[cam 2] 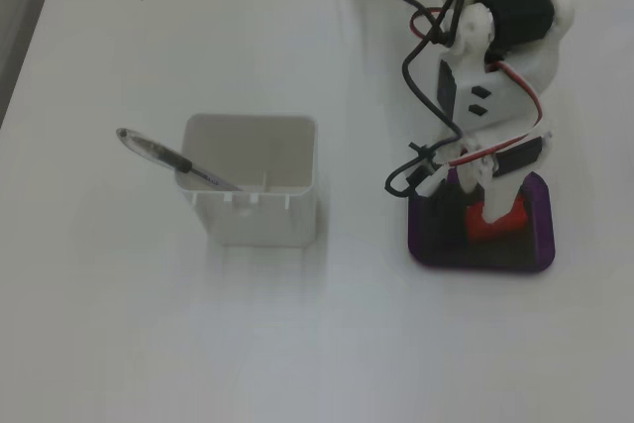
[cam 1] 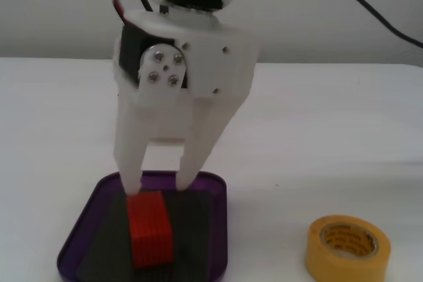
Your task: Pick up the red cube and place it in the box.
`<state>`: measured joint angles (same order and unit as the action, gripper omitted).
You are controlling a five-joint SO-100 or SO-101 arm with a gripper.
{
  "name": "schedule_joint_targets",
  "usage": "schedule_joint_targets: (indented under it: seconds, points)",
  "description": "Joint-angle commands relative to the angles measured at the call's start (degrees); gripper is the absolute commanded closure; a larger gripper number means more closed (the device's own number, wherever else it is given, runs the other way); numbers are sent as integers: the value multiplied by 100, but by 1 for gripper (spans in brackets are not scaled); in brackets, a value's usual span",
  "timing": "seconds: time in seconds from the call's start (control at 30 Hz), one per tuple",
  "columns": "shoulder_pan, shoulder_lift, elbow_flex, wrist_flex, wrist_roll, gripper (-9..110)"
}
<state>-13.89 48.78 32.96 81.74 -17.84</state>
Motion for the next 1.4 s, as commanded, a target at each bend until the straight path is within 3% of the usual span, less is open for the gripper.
schedule_joint_targets:
  seconds: [0.0, 0.13, 0.3, 0.97, 1.13, 1.37]
  points:
    - [26, 501, -721, 545, -9, 89]
    - [26, 905, -1406, 1371, -237, 87]
    - [79, 1828, -1362, 1564, -211, 85]
    - [1125, 6513, 4605, 1468, -255, 85]
    - [1169, 7471, 6205, 835, -193, 85]
    - [2092, 8684, 8631, -668, -185, 85]
